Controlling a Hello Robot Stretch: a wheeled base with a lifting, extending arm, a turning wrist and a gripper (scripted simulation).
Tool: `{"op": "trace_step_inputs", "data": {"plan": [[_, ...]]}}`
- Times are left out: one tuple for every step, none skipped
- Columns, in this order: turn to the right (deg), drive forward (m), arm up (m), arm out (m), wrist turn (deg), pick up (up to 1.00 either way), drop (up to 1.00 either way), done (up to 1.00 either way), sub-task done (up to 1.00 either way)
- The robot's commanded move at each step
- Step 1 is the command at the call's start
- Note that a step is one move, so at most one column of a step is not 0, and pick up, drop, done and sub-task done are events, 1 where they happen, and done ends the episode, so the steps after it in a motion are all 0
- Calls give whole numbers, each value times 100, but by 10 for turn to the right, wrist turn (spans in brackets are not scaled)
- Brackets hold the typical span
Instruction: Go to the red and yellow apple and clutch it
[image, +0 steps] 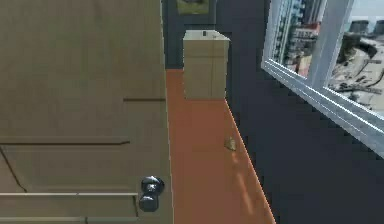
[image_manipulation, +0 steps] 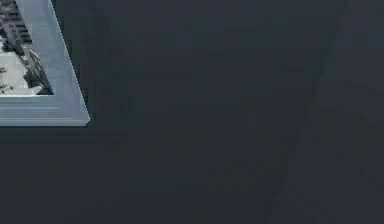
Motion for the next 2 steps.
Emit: {"op": "trace_step_inputs", "data": {"plan": [[-450,0,0,0,0,0,0,0,0],[-360,0,0,0,0,0,0,0,0]]}}
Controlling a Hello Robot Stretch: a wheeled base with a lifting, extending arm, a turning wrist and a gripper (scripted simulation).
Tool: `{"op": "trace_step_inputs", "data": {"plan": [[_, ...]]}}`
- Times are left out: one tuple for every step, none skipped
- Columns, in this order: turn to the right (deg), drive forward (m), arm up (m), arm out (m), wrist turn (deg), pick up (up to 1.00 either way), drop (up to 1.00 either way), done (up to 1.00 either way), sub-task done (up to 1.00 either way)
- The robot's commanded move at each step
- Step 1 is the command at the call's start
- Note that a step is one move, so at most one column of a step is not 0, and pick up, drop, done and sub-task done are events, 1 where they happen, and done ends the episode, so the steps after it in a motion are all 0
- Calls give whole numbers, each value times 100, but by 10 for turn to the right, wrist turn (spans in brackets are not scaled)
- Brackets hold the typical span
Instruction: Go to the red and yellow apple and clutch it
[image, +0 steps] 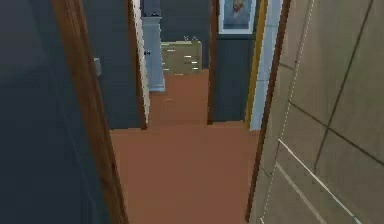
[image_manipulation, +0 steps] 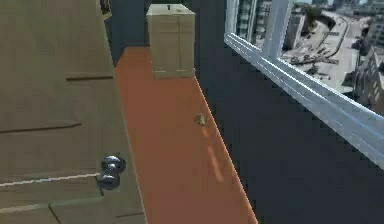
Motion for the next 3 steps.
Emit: {"op": "trace_step_inputs", "data": {"plan": [[0,100,0,0,0,0,0,0,0],[-60,0,0,0,0,0,0,0,0],[0,20,0,0,0,0,0,0,0]]}}
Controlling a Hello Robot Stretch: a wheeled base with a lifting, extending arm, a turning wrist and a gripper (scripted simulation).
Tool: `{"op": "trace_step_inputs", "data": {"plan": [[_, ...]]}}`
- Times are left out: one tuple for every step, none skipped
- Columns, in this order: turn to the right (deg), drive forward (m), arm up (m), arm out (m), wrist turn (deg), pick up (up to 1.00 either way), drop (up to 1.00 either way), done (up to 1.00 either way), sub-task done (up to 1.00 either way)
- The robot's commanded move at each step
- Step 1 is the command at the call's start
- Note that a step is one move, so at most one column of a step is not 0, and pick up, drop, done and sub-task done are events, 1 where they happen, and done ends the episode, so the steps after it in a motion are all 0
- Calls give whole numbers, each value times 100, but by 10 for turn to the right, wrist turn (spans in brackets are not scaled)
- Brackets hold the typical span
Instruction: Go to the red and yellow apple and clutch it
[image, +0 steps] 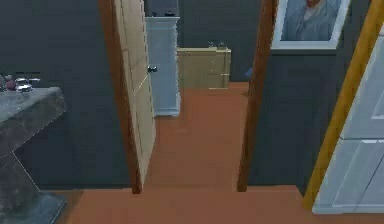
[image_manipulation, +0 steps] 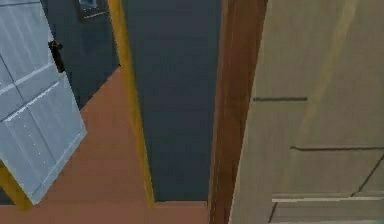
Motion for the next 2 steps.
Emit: {"op": "trace_step_inputs", "data": {"plan": [[450,0,0,0,0,0,0,0,0],[30,0,0,0,0,0,0,0,0]]}}
